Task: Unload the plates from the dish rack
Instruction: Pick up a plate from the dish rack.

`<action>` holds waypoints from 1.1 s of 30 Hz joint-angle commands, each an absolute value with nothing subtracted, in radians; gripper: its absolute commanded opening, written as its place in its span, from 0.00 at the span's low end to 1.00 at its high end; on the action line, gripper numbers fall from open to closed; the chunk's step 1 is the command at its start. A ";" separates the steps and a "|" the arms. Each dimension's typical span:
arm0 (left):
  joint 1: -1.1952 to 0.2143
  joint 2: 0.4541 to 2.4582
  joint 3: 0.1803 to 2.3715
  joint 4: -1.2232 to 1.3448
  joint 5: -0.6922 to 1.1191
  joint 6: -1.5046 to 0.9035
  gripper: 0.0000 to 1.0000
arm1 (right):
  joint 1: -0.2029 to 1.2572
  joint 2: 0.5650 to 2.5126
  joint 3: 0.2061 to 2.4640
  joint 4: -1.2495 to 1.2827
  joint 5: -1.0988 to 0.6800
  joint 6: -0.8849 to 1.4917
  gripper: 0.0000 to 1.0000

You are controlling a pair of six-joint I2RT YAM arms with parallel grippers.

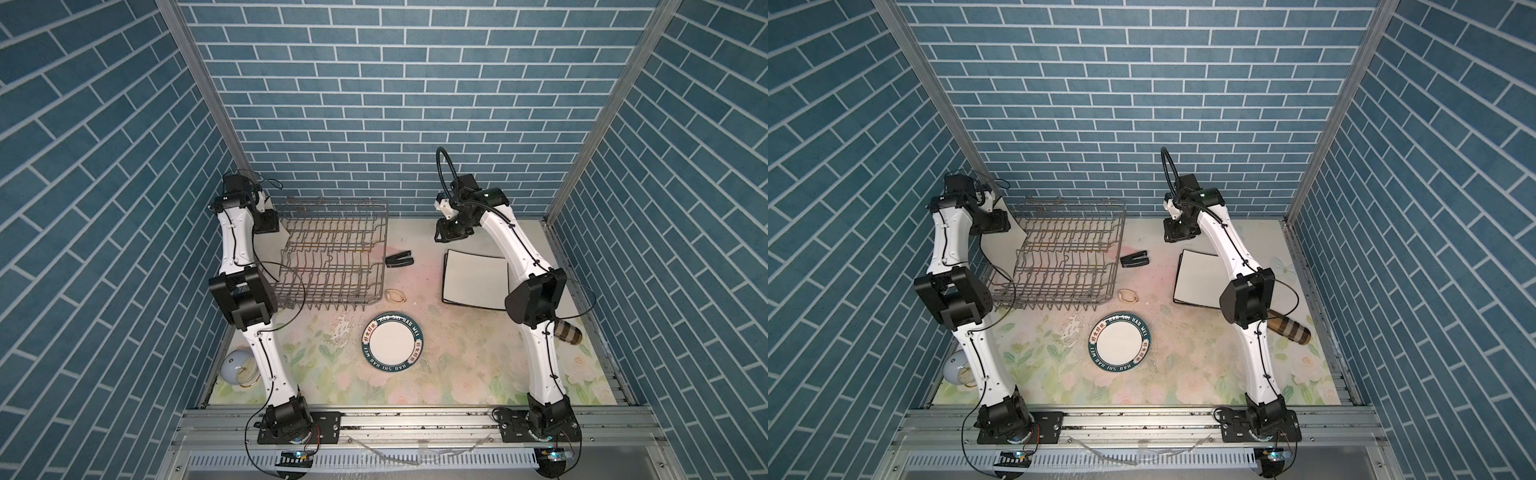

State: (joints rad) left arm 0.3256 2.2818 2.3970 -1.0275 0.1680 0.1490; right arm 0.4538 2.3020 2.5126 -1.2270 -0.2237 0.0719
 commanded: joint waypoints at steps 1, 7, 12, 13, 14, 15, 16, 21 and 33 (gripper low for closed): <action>0.297 2.234 2.407 -1.055 0.227 0.149 0.67 | 0.457 2.305 2.548 -1.269 -0.217 0.035 0.41; 0.291 2.226 2.405 -1.055 0.222 0.147 0.69 | 0.457 2.304 2.550 -1.273 -0.216 0.031 0.41; 0.291 2.222 2.402 -1.048 0.216 0.145 0.72 | 0.457 2.305 2.548 -1.279 -0.218 0.031 0.41; 0.290 2.220 2.402 -1.046 0.214 0.143 0.73 | 0.457 2.304 2.548 -1.279 -0.218 0.032 0.41; 0.290 2.220 2.401 -1.044 0.212 0.143 0.72 | 0.456 2.304 2.548 -1.281 -0.218 0.033 0.41; 0.290 2.216 2.399 -1.040 0.212 0.141 0.72 | 0.457 2.305 2.547 -1.282 -0.217 0.033 0.41; 0.290 2.214 2.399 -1.039 0.210 0.140 0.73 | 0.457 2.305 2.546 -1.284 -0.217 0.033 0.41; 0.290 2.187 2.369 -1.009 0.199 0.134 0.72 | 0.457 2.306 2.536 -1.287 -0.213 0.033 0.41; 0.289 2.200 2.365 -1.007 0.205 0.127 0.55 | 0.457 2.285 2.471 -1.269 -0.193 0.031 0.40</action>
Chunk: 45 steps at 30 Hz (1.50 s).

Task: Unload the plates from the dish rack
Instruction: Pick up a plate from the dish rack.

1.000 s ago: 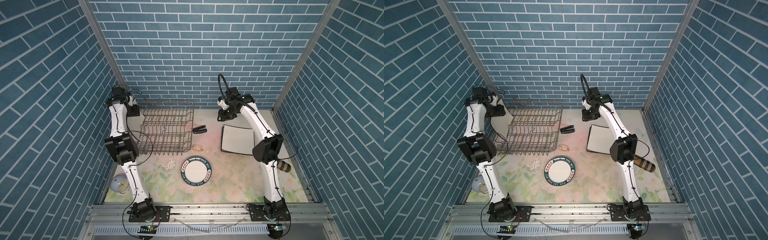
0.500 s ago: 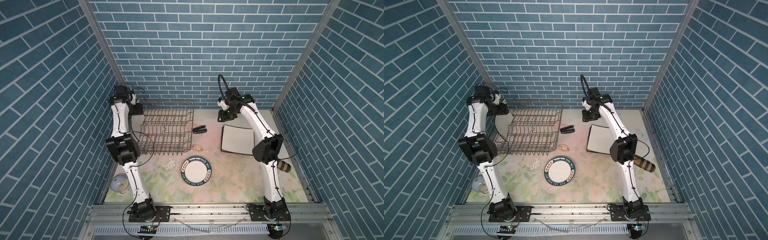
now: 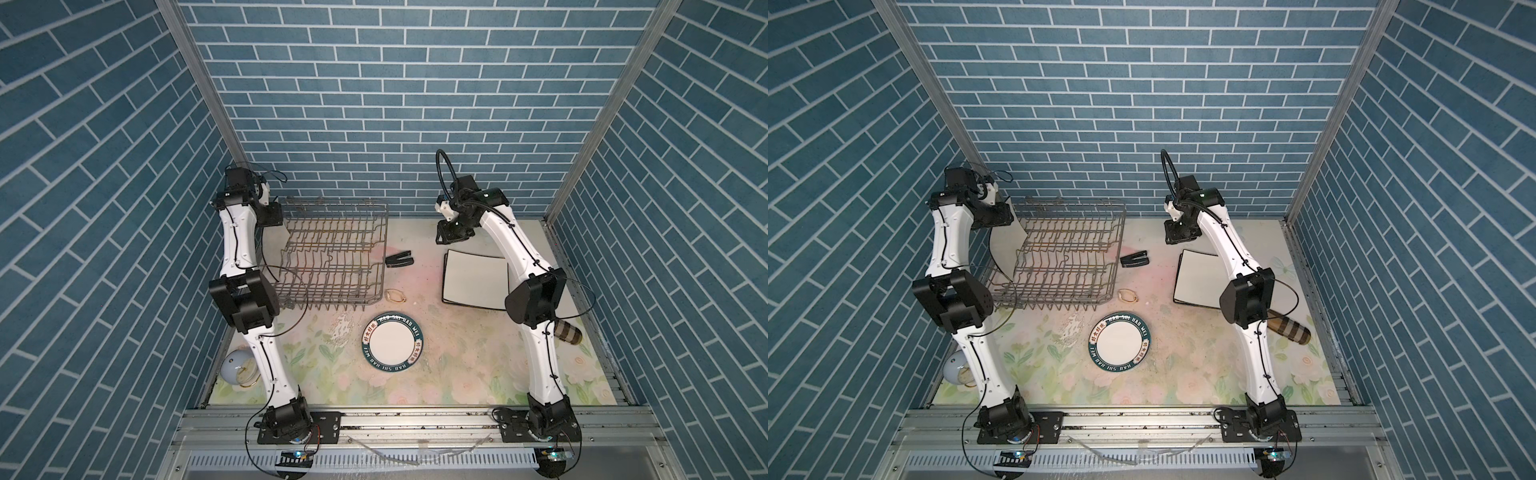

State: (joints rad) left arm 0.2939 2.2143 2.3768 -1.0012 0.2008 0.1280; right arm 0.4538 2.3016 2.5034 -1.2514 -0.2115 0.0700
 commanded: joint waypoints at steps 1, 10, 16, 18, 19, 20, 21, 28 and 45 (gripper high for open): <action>0.290 2.201 2.365 -1.008 0.205 0.127 0.52 | 0.457 2.284 2.467 -1.269 -0.193 0.032 0.40; 0.290 2.215 2.364 -1.012 0.193 0.131 0.37 | 0.457 2.289 2.459 -1.262 -0.181 0.028 0.41; 0.290 2.231 2.365 -1.011 0.185 0.135 0.37 | 0.457 2.278 2.437 -1.258 -0.177 0.033 0.41; 0.289 2.234 2.365 -1.011 0.182 0.137 0.37 | 0.457 2.266 2.413 -1.246 -0.175 0.037 0.41; 0.290 2.235 2.365 -1.011 0.180 0.138 0.37 | 0.456 2.259 2.396 -1.236 -0.176 0.038 0.41; 0.289 2.238 2.365 -1.010 0.178 0.140 0.37 | 0.457 2.252 2.383 -1.227 -0.178 0.040 0.41; 0.290 2.240 2.366 -1.010 0.176 0.141 0.37 | 0.457 2.247 2.374 -1.222 -0.179 0.040 0.41; 0.290 2.269 2.382 -1.015 0.168 0.153 0.37 | 0.459 2.224 2.331 -1.197 -0.175 0.053 0.40; 0.289 2.288 2.398 -1.051 0.124 0.173 0.22 | 0.459 2.187 2.282 -1.149 -0.188 0.048 0.41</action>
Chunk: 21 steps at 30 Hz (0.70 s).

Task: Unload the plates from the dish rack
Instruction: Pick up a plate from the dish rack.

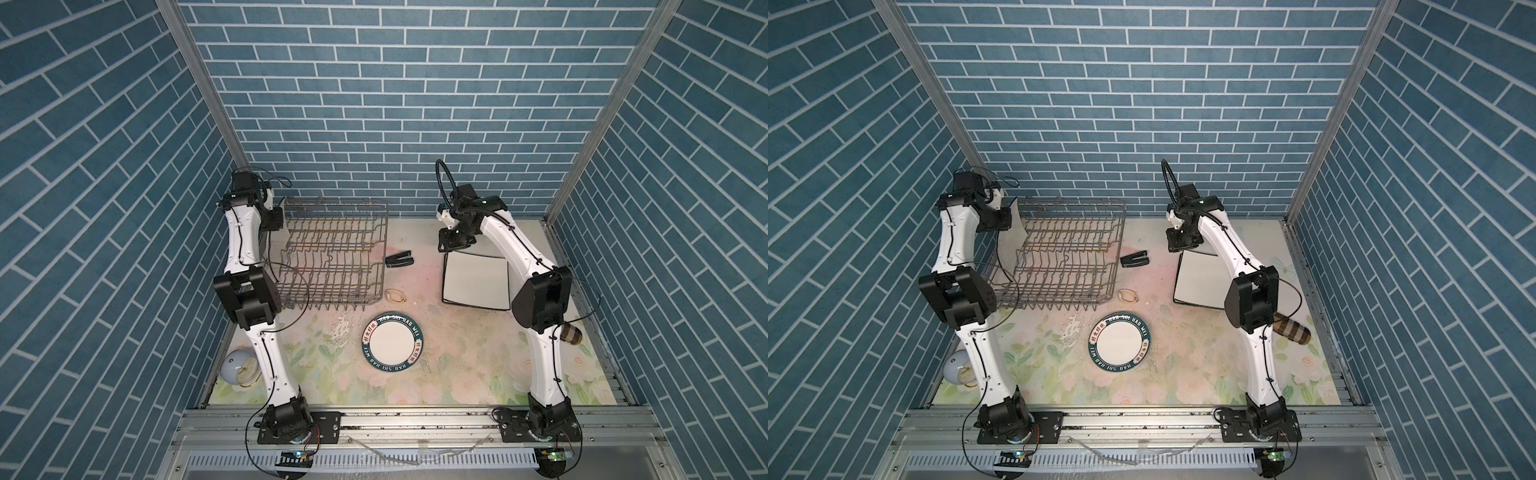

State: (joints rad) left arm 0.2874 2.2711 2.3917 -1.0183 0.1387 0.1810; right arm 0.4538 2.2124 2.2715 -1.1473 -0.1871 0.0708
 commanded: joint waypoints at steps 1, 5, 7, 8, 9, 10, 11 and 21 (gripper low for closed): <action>0.289 2.289 2.398 -1.052 0.121 0.175 0.22 | 0.459 2.186 2.281 -1.149 -0.186 0.048 0.41; 0.290 2.283 2.396 -1.059 0.118 0.178 0.14 | 0.458 2.186 2.280 -1.149 -0.177 0.039 0.40; 0.290 2.278 2.396 -1.061 0.117 0.180 0.11 | 0.458 2.186 2.281 -1.149 -0.174 0.035 0.40; 0.290 2.274 2.397 -1.064 0.118 0.180 0.09 | 0.457 2.186 2.280 -1.148 -0.175 0.032 0.40; 0.290 2.267 2.396 -1.066 0.117 0.182 0.07 | 0.457 2.186 2.281 -1.147 -0.175 0.029 0.40; 0.290 2.263 2.394 -1.066 0.116 0.183 0.06 | 0.457 2.186 2.281 -1.147 -0.175 0.028 0.40; 0.290 2.255 2.392 -1.065 0.115 0.183 0.04 | 0.457 2.185 2.281 -1.143 -0.176 0.027 0.40; 0.289 2.165 2.399 -1.067 0.077 0.188 0.00 | 0.453 2.128 2.238 -1.108 -0.179 0.002 0.41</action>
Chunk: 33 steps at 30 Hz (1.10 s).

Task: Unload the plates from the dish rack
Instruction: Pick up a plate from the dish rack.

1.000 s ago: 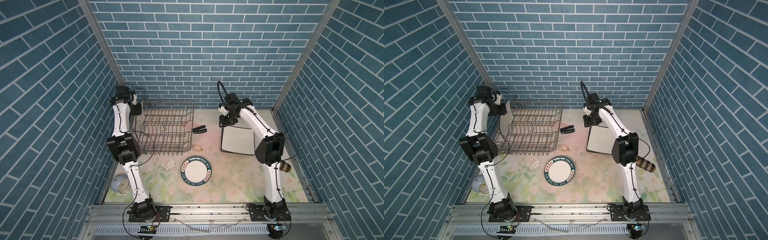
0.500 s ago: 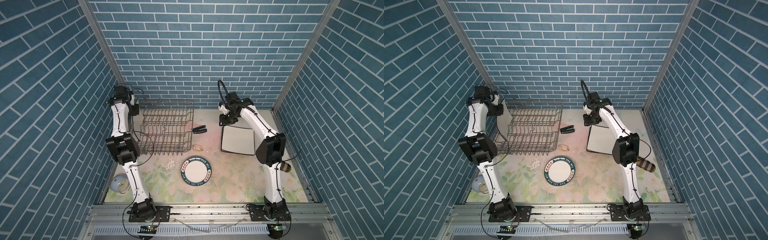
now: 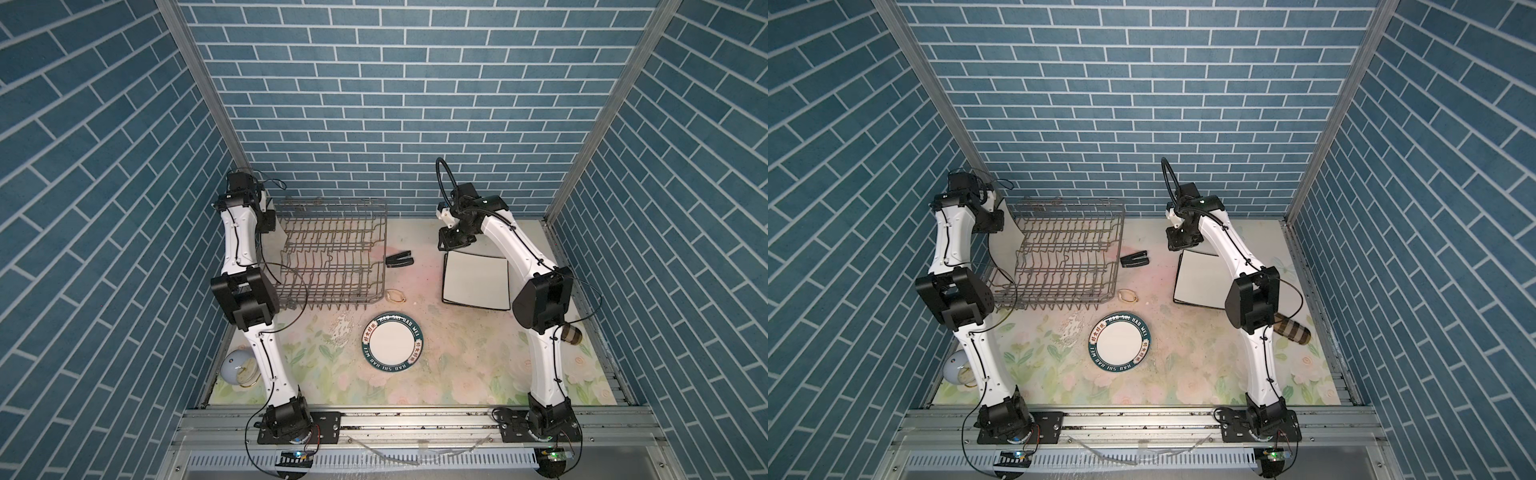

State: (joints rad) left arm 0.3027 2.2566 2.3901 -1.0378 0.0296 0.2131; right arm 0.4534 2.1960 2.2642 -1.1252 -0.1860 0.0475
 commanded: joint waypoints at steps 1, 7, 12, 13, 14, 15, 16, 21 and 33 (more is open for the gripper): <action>0.290 2.156 2.398 -1.067 0.074 0.188 0.00 | 0.451 2.122 2.231 -1.105 -0.180 0.001 0.41; 0.290 2.088 2.369 -1.042 0.063 0.184 0.00 | 0.444 2.082 2.179 -1.071 -0.184 -0.003 0.41; 0.290 2.043 2.366 -1.041 0.068 0.180 0.00 | 0.438 2.041 2.123 -1.027 -0.201 -0.003 0.41; 0.290 2.034 2.365 -1.042 0.075 0.176 0.00 | 0.437 2.034 2.113 -1.021 -0.204 -0.003 0.41; 0.290 2.023 2.360 -1.041 0.082 0.173 0.00 | 0.436 2.025 2.102 -1.015 -0.206 -0.003 0.41; 0.289 2.014 2.357 -1.040 0.090 0.169 0.00 | 0.435 2.018 2.092 -1.010 -0.209 -0.003 0.41; 0.290 2.003 2.351 -1.039 0.100 0.164 0.00 | 0.434 2.008 2.078 -1.003 -0.209 -0.004 0.41; 0.290 1.954 2.337 -1.036 0.167 0.129 0.00 | 0.425 1.942 1.991 -0.952 -0.215 0.001 0.41; 0.280 1.799 2.128 -0.838 0.546 -0.121 0.00 | 0.366 1.714 1.744 -0.818 -0.297 0.067 0.41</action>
